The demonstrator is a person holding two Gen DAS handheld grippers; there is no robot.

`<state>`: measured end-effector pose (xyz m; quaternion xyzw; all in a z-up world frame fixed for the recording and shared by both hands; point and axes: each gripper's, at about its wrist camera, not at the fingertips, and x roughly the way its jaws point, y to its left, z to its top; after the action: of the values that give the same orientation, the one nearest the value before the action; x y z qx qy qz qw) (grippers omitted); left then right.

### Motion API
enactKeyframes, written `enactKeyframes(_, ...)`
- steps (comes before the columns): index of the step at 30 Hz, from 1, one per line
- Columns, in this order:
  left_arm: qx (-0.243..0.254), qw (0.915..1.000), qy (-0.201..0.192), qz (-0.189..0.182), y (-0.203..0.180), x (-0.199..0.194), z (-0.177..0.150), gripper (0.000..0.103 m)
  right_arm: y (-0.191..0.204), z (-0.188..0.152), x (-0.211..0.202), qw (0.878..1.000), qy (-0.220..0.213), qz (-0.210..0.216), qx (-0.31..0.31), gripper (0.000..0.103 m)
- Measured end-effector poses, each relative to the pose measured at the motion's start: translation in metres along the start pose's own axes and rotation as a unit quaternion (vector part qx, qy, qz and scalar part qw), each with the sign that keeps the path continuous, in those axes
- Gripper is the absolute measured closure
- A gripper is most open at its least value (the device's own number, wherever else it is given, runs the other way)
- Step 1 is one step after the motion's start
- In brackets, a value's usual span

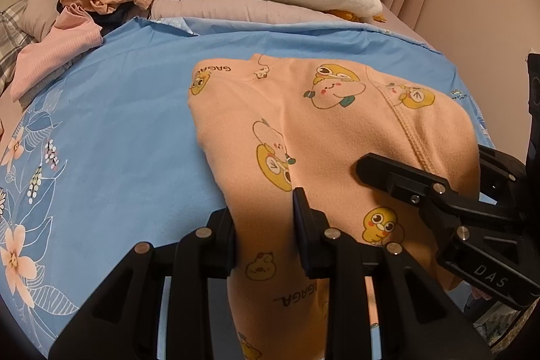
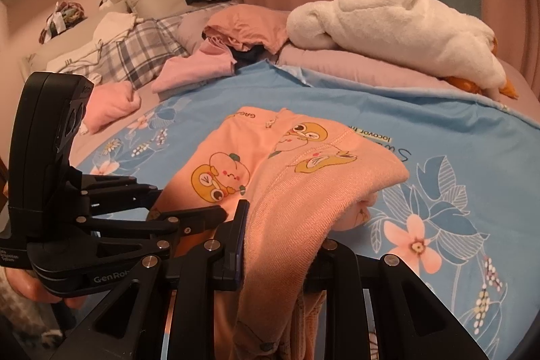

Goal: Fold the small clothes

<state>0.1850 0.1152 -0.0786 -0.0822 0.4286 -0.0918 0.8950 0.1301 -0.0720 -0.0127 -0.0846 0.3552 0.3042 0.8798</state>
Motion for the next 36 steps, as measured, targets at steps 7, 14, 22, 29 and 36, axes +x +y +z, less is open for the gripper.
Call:
enactKeyframes(7, -0.004, 1.0, 0.009, 0.003, 0.007, 0.009, 0.001, 0.075, -0.001, 0.0, 0.01, 1.0, 0.007, 0.004, 0.002, 0.077)
enactKeyframes(14, -0.007, 0.9995, 0.032, 0.003, 0.012, 0.023, 0.002, 0.074, -0.005, -0.002, 0.021, 1.0, 0.02, 0.01, 0.01, 0.077)
enactKeyframes(22, -0.009, 0.9986, 0.052, 0.007, 0.016, 0.036, -0.002, 0.074, -0.011, -0.007, 0.036, 0.999, 0.042, 0.013, 0.022, 0.077)
enactKeyframes(29, -0.012, 0.9979, 0.064, 0.008, 0.017, 0.042, -0.005, 0.072, -0.015, -0.011, 0.043, 0.998, 0.053, 0.015, 0.028, 0.077)
enactKeyframes(36, -0.012, 0.9977, 0.066, 0.009, 0.018, 0.044, -0.005, 0.07, -0.02, -0.013, 0.046, 0.998, 0.058, 0.016, 0.036, 0.077)
